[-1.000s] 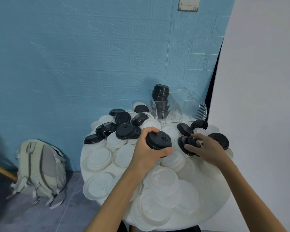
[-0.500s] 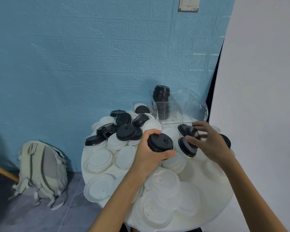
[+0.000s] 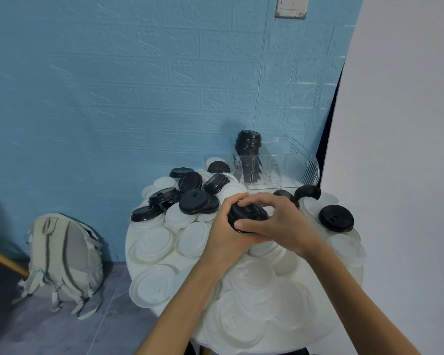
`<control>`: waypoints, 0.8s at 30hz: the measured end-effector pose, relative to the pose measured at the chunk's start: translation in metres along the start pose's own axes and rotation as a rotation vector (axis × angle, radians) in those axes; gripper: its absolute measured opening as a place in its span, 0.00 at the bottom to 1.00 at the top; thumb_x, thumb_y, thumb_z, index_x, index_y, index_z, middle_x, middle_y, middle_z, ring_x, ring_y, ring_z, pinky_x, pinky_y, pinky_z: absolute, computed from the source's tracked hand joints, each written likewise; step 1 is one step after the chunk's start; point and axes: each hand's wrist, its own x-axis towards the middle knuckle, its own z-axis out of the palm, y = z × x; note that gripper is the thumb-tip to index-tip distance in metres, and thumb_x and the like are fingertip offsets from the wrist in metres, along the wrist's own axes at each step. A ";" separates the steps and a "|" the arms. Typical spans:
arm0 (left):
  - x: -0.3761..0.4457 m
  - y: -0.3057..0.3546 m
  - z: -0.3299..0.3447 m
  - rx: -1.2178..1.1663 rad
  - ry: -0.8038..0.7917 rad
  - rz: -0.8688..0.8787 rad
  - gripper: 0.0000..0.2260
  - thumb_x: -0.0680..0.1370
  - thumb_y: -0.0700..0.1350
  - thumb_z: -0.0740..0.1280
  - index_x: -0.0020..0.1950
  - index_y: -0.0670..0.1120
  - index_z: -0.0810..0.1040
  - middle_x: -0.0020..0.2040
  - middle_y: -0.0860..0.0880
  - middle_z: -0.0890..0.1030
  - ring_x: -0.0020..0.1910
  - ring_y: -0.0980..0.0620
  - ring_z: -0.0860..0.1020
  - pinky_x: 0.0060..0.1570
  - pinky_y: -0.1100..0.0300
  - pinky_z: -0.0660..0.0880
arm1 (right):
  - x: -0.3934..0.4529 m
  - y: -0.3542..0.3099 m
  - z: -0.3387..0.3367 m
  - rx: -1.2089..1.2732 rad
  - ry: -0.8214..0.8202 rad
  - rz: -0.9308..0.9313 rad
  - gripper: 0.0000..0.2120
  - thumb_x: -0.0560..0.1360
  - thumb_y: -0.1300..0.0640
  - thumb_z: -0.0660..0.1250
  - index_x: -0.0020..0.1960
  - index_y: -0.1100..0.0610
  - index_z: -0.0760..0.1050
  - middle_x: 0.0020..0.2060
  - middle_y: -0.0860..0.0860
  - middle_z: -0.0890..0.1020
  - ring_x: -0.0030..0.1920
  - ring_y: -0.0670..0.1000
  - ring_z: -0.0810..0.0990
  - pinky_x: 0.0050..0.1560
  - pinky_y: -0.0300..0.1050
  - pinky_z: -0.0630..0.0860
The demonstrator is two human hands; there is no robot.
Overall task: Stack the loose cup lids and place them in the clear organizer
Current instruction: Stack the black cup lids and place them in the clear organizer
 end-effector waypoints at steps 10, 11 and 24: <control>-0.001 0.007 -0.006 0.030 0.103 -0.034 0.27 0.65 0.36 0.83 0.58 0.54 0.78 0.56 0.52 0.81 0.53 0.59 0.80 0.47 0.68 0.77 | 0.008 0.026 -0.038 -0.160 0.172 0.105 0.16 0.75 0.45 0.74 0.61 0.48 0.80 0.56 0.40 0.83 0.56 0.46 0.82 0.57 0.44 0.77; -0.001 0.007 -0.008 0.014 0.100 -0.041 0.27 0.65 0.36 0.82 0.59 0.53 0.78 0.57 0.51 0.81 0.55 0.56 0.80 0.46 0.69 0.77 | 0.008 0.034 -0.047 -0.250 0.200 0.157 0.18 0.75 0.44 0.74 0.62 0.48 0.80 0.58 0.42 0.82 0.58 0.48 0.81 0.59 0.47 0.76; -0.001 0.000 -0.008 -0.030 0.059 -0.075 0.28 0.64 0.35 0.83 0.59 0.53 0.79 0.58 0.50 0.81 0.56 0.55 0.81 0.52 0.63 0.79 | 0.006 0.075 -0.047 -0.415 0.025 0.430 0.46 0.66 0.38 0.80 0.77 0.52 0.65 0.65 0.51 0.79 0.60 0.53 0.79 0.59 0.48 0.73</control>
